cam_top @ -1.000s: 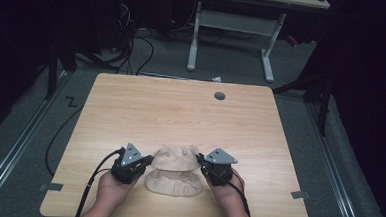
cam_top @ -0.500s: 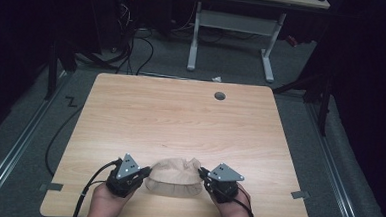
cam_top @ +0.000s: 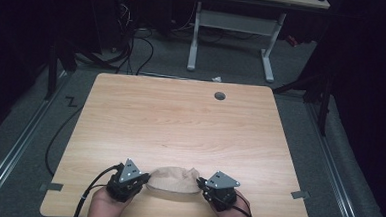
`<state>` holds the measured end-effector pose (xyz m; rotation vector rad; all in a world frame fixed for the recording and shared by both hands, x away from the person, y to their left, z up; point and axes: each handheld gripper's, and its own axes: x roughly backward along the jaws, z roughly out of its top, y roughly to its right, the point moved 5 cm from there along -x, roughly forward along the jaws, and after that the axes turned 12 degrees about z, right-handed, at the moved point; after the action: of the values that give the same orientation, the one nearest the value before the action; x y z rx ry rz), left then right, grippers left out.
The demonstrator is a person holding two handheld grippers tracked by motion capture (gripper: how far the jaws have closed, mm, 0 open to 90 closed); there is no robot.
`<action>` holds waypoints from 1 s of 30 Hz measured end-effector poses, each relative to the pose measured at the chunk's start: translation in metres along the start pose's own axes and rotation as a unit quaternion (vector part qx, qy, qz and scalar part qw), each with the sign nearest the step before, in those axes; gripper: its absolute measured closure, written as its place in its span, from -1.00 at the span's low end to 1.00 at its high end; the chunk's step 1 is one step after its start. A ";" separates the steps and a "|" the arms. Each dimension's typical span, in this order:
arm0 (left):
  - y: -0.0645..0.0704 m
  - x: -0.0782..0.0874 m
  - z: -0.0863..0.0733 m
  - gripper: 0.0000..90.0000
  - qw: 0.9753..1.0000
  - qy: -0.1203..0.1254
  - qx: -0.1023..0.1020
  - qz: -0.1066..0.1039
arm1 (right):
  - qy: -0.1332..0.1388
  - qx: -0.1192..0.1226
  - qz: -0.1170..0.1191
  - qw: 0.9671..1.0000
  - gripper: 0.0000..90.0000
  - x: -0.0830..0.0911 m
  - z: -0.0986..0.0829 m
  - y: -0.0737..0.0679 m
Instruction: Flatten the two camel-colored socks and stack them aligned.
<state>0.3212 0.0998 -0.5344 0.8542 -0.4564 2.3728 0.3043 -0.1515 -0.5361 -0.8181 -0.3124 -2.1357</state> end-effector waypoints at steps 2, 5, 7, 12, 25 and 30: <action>0.001 -0.002 -0.004 0.95 1.000 -0.012 -0.005 0.002 | -0.006 -0.001 0.006 1.000 0.90 -0.002 -0.002 0.000; 0.002 -0.006 -0.006 0.94 1.000 -0.022 -0.002 0.005 | -0.017 0.000 0.012 1.000 0.90 -0.006 -0.004 0.001; 0.002 -0.008 -0.008 0.93 0.999 -0.027 -0.016 0.010 | -0.025 -0.006 0.015 1.000 0.89 -0.009 -0.006 0.002; 0.006 -0.014 -0.008 0.85 0.999 -0.034 0.018 0.004 | -0.038 -0.016 0.019 0.999 0.82 -0.013 -0.010 0.005; -0.006 -0.010 -0.002 0.46 1.000 -0.016 0.017 0.006 | -0.006 -0.032 0.011 0.999 0.62 -0.004 -0.007 0.013; -0.012 -0.009 -0.001 0.45 1.000 -0.012 0.016 0.013 | 0.005 -0.034 0.002 0.999 0.60 0.000 -0.005 0.016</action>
<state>0.3342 0.1057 -0.5395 0.8962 -0.4425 2.4012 0.3142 -0.1640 -0.5410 -0.8468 -0.2331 -2.1559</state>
